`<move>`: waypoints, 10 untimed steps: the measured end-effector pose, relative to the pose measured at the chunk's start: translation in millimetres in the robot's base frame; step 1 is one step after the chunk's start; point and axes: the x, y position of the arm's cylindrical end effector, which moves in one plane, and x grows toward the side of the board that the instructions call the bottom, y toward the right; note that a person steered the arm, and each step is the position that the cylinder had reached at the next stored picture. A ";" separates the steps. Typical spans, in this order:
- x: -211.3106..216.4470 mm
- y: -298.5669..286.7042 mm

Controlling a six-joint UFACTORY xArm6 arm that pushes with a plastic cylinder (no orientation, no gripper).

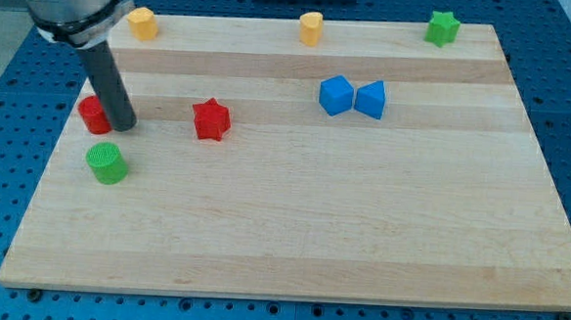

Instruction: Push the red circle to the parallel left of the red star

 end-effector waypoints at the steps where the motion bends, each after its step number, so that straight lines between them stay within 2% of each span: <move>1: 7.8 -0.4; 2: 35.4 7.0; 3: 47.7 -58.3; 4: 43.8 -69.8; 5: 18.1 -57.0; 10: 17.8 -41.1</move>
